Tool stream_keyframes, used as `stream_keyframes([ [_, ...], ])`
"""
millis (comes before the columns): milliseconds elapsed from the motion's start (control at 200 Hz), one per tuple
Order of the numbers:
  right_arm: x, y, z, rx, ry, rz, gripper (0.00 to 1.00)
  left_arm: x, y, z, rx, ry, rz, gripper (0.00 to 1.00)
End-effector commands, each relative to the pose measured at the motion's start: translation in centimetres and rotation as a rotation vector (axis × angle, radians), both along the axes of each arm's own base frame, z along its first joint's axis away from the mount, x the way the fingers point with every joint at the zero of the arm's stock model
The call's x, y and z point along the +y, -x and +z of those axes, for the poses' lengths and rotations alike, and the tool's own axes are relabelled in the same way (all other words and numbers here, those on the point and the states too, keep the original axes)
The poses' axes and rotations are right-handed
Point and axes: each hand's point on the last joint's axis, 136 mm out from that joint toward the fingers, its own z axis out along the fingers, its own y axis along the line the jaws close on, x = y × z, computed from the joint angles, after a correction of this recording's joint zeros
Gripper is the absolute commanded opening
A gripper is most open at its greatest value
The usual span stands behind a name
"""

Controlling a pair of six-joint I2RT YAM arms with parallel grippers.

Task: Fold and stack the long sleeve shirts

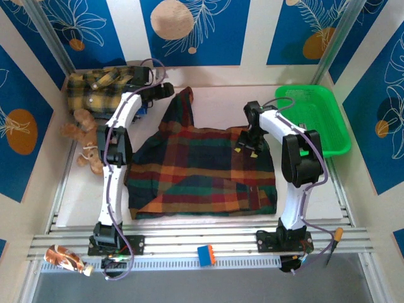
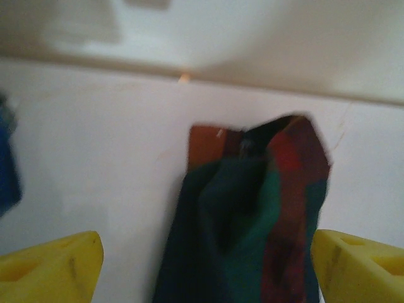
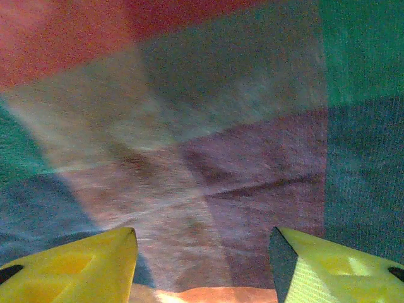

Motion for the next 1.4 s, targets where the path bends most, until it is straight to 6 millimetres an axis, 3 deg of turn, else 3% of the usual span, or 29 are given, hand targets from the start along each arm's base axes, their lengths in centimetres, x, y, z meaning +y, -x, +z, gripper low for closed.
stream_keyframes([
  [0,0.7,-1.7,4.3,-0.1,-0.065,0.05,0.59,0.9,3.6,-0.3,0.12,-0.073,-0.055,0.84],
  [265,0.6,-4.7,8.2,-0.195,-0.096,0.082,0.6,1.5,4.0,-5.1,0.208,-0.153,-0.064,0.78],
  [500,-0.3,-4.7,7.6,-0.178,-0.077,0.063,0.6,-0.6,4.0,-7.7,0.224,-0.14,-0.095,0.75],
  [765,-3.0,-5.5,6.0,-0.147,-0.037,-0.015,0.59,-2.8,4.2,-9.6,0.243,-0.098,-0.113,0.7],
  [1175,-6.1,-9.0,3.5,-0.108,0.038,-0.101,0.58,-6.4,5.6,-10.4,0.274,-0.015,-0.21,0.42],
  [1396,-7.2,-10.3,2.1,-0.087,0.077,-0.146,0.58,-6.0,6.0,-9.9,0.277,-0.036,-0.217,0.12],
])
